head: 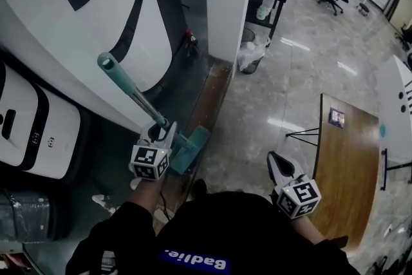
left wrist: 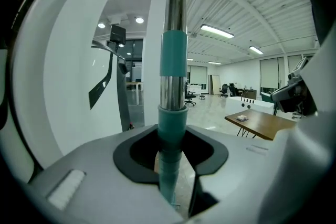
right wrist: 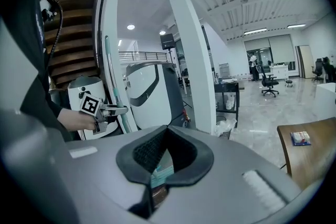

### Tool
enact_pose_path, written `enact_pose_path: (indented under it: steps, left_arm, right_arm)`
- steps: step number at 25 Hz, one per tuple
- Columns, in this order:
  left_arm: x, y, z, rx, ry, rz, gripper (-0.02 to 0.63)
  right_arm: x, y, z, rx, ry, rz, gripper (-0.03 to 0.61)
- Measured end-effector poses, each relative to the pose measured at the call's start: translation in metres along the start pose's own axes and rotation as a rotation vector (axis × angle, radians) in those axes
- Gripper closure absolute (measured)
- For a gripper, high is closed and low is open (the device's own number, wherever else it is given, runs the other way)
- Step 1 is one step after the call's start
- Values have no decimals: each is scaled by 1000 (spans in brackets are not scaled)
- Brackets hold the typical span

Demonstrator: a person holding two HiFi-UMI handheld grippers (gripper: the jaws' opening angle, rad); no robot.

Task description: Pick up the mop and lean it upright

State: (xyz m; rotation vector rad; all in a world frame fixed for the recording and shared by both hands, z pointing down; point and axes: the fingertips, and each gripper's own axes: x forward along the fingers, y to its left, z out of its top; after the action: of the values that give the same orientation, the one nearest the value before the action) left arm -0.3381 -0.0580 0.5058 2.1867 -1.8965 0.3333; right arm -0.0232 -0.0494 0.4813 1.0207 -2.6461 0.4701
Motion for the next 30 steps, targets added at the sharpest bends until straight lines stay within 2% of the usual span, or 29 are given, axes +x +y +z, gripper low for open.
enact_pose_path:
  steps: [4, 11, 15, 22, 30]
  left_arm:
    - [7, -29, 25, 38, -23, -41, 472]
    - [14, -112, 79, 43, -115, -192, 472]
    - [17, -160, 102, 66, -136, -276, 472]
    - [24, -230, 108, 82, -139, -384, 472]
    - [15, -299, 126, 131, -157, -463, 472]
  right_arm:
    - [-13, -10, -1, 25, -32, -9, 574]
    - [-42, -32, -2, 61, -60, -29, 574]
    - [-61, -49, -7, 78, -92, -49, 574]
    - [-94, -78, -19, 134, -134, -86, 574]
    - [-128, -98, -34, 168, -149, -98, 574]
